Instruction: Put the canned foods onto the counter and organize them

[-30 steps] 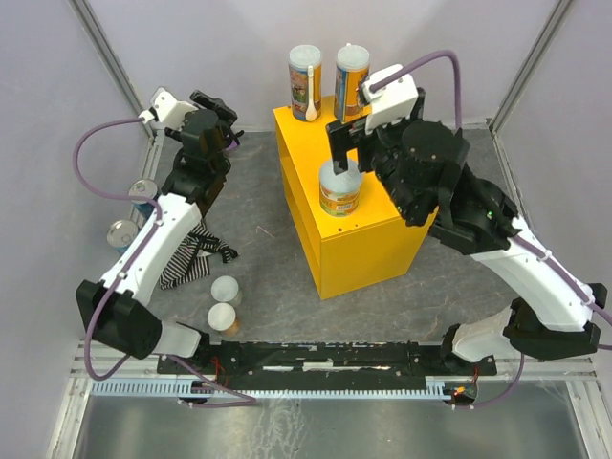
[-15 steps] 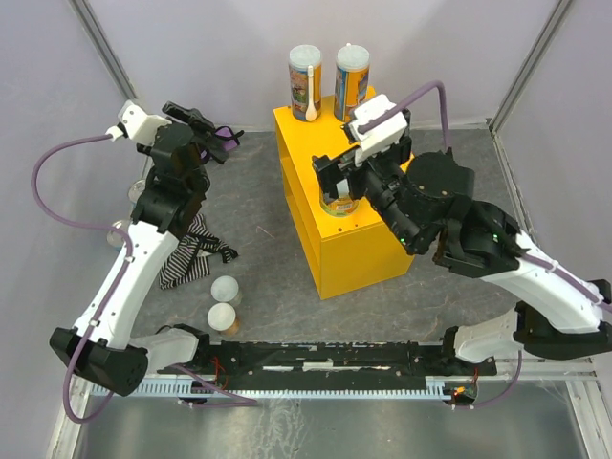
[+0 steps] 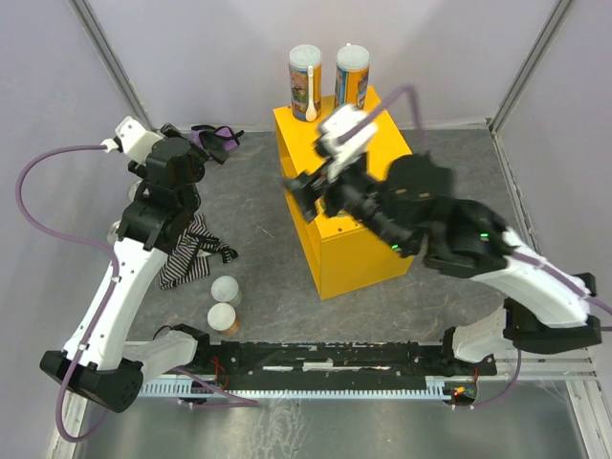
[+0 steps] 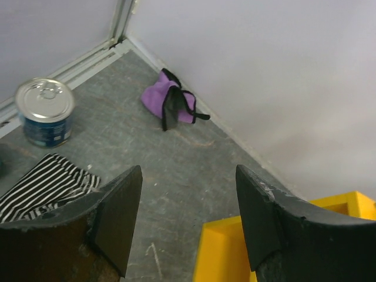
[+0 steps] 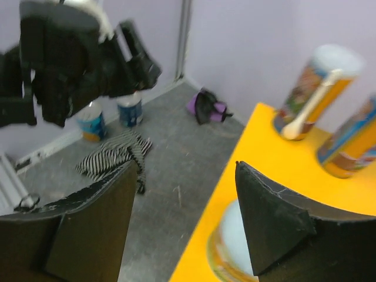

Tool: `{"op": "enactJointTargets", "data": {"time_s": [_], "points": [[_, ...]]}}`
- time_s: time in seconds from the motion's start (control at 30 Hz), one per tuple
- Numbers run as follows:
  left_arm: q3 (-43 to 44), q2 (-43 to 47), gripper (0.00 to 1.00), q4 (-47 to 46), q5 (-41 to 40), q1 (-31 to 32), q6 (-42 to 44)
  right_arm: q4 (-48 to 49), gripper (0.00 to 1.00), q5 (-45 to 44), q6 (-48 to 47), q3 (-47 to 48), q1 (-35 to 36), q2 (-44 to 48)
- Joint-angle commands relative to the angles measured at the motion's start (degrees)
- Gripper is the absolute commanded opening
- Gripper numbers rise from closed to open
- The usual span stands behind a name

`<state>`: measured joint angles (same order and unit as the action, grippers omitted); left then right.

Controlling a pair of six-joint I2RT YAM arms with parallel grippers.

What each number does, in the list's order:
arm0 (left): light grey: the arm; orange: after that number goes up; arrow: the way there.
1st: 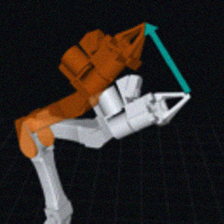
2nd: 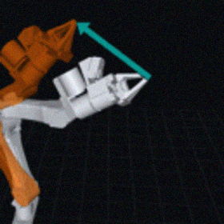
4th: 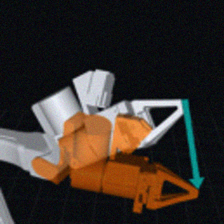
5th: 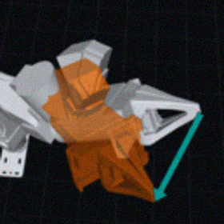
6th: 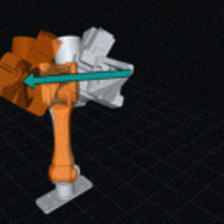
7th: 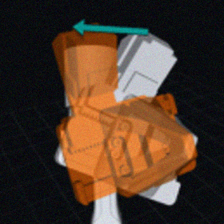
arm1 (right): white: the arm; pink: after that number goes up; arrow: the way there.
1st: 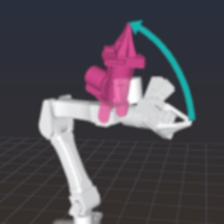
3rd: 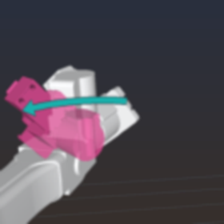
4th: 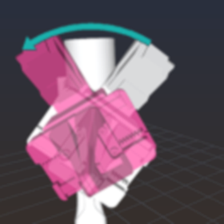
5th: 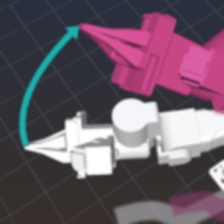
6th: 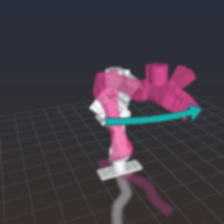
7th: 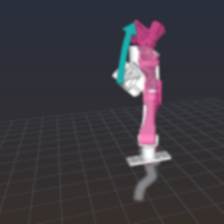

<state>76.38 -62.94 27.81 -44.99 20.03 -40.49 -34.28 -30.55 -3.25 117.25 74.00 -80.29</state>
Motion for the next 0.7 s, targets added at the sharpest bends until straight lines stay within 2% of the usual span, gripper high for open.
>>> {"op": "enactJointTargets", "data": {"time_s": [0.0,0.33,0.53,0.67], "points": [[1.4,3.1,0.72,7.4,-1.5,-1.0,-1.6,-5.6,0.75,1.4,1.0,0.3,4.4,-6.3],[1.6,8.3,0.75,19.2,-2.5,-3.3,-7.1,-3.3,0.75,5.7,6.9,-8.4,6.7,-13.6],[0.7,11.6,0.77,22.5,-3.7,-3.5,-7.3,1.7,0.78,8.3,11.5,-16.0,6.7,-17.5],[0.8,13.1,0.77,24.4,-2.7,-3.6,-7.4,4.1,0.78,13.3,14.5,-18.3,5.2,-20.8]]}}
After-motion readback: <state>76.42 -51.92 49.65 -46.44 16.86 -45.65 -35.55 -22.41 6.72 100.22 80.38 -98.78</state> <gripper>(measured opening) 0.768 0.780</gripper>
